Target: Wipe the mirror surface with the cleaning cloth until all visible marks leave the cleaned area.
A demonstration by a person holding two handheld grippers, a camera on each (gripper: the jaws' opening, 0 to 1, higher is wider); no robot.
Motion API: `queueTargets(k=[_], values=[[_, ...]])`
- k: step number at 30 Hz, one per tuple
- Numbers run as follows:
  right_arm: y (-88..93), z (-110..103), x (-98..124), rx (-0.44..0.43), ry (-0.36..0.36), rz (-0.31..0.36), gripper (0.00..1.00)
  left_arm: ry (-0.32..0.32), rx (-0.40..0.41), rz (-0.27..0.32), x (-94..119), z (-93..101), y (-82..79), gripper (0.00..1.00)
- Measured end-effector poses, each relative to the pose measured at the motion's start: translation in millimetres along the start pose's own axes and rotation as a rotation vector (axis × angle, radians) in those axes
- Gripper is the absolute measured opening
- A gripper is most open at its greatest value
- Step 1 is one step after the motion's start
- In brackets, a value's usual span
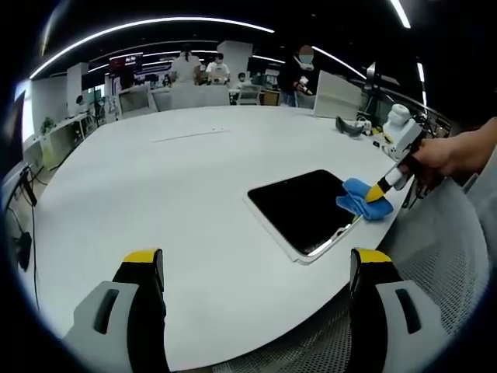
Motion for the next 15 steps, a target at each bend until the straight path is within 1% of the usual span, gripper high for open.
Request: queueTargets(k=[3, 5, 15], values=[[-0.3, 0, 0, -0.002, -0.001, -0.001, 0.00, -0.001, 0.001, -0.001, 0, -0.1, 0.0, 0.99], [-2.0, -1, -2, 0.010, 0.007, 0.004, 0.00, 0.002, 0.004, 0.000, 0, 0.1, -0.2, 0.99], [-12.3, 0, -4, 0.013, 0.023, 0.012, 0.00, 0.003, 0.002, 0.003, 0, 0.3, -0.4, 0.99]])
Point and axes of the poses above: the point that each gripper's makers call its tool centre point, and the gripper's own axes: x roughly backward along the fingers, z roughly to its right, y roughly out of its underside, the point moved 6 cm from there along x, roughly backward along the fingers, and after that the axes turned 3 degrees about -x, right-handed, at the moved point
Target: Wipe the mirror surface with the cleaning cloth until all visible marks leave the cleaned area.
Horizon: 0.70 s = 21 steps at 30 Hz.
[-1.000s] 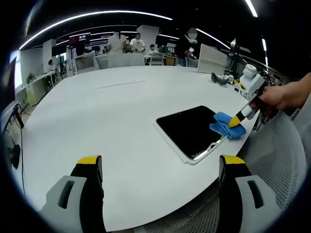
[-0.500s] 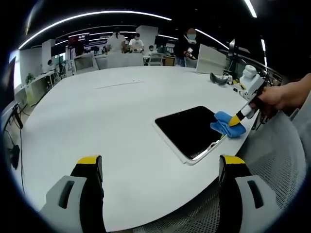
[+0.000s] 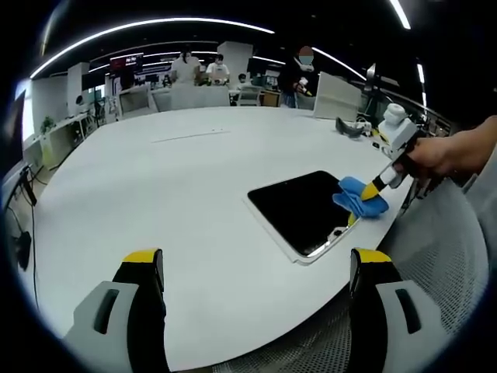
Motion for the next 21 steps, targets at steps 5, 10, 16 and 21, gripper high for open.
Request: queueTargets(k=[5, 10, 16, 21], values=[[-8.7, 3, -3, -0.004, 0.004, 0.007, 0.00, 0.001, 0.002, -0.001, 0, 0.0, 0.5, 0.99], [-18.0, 7, -5, -0.011, 0.007, 0.014, 0.00, -0.003, 0.011, 0.001, 0, -0.5, 0.5, 0.99], [-30.9, 10, -10, -0.009, 0.017, 0.018, 0.00, -0.001, 0.006, -0.007, -1, -0.3, 1.1, 0.99], [-44.0, 15, -14, -0.007, 0.029, 0.022, 0.00, 0.002, 0.002, -0.008, -1, -0.3, 1.5, 0.99]])
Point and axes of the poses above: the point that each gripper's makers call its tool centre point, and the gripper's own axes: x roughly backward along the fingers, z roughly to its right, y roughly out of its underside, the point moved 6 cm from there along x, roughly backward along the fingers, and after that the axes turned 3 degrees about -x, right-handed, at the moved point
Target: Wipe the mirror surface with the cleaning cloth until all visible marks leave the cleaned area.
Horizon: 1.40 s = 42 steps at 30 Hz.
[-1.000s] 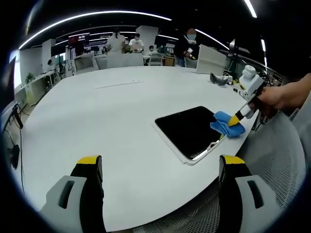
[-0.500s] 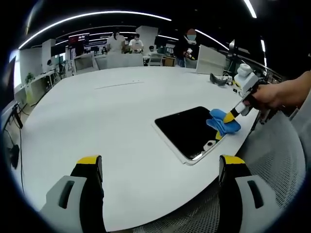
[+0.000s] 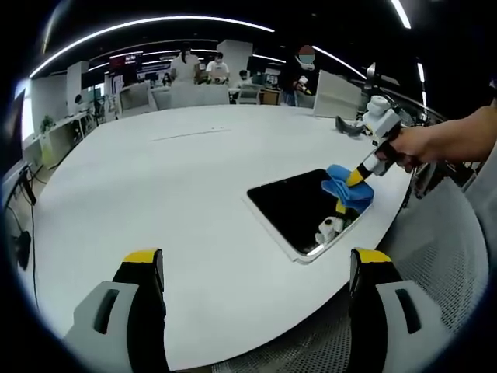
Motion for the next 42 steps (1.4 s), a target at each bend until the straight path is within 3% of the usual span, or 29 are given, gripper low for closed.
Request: queueTargets(k=[18, 30, 40, 42], values=[[-37.7, 6, -16, 0.017, 0.027, 0.006, 0.00, 0.009, -0.004, -0.011, 0, 1.0, 0.6, 0.99], [-58.6, 8, -26, 0.013, 0.023, 0.003, 0.00, 0.014, 0.014, 0.017, -1, 0.3, -2.1, 0.99], [-59.0, 7, -25, 0.024, 0.022, 0.002, 0.00, 0.015, 0.020, 0.016, -1, 0.4, -2.2, 0.99], [-58.9, 7, -25, 0.088, 0.022, 0.008, 0.00, 0.014, 0.021, 0.017, -1, 0.1, -2.4, 0.99]])
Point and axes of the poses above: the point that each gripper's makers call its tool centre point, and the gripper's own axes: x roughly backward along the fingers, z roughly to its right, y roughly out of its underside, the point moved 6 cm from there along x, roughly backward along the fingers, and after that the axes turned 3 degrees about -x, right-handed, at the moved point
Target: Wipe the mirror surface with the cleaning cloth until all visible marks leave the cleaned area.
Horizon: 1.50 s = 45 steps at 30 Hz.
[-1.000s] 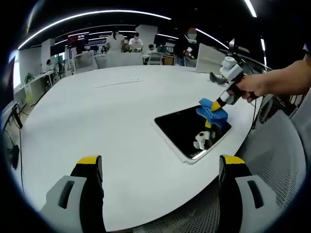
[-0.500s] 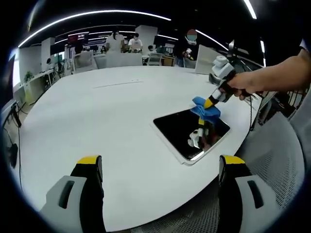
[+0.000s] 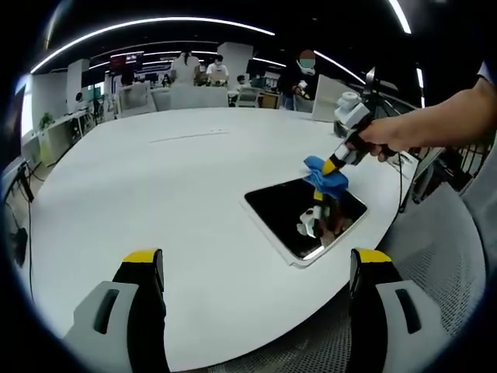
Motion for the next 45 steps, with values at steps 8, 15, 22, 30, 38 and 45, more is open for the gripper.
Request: queueTargets(k=[8, 15, 22, 30, 38, 45], values=[[2.4, 13, 25, 0.051, -0.024, 0.013, 0.00, -0.004, 0.011, 0.026, -1, -1.9, -3.1, 0.99], [4.6, 45, 59, 0.007, -0.035, 0.044, 0.00, -0.002, 0.008, 0.030, -1, -1.8, -4.1, 0.99], [25.9, 60, 69, 0.020, -0.026, 0.014, 0.00, 0.001, 0.001, 0.025, -1, -0.3, -4.0, 0.99], [42.4, 60, 42, 0.034, -0.002, -0.015, 0.01, -0.012, 0.002, 0.029, 1, -0.9, -4.3, 0.99], [48.2, 63, 34, 0.093, 0.062, 0.013, 0.29, -0.015, 0.001, 0.027, 1, -1.8, -3.8, 0.99], [52.1, 68, 33, 0.147, 0.102, 0.052, 0.36, -0.016, 0.001, 0.031, 2, -1.3, -3.9, 0.99]])
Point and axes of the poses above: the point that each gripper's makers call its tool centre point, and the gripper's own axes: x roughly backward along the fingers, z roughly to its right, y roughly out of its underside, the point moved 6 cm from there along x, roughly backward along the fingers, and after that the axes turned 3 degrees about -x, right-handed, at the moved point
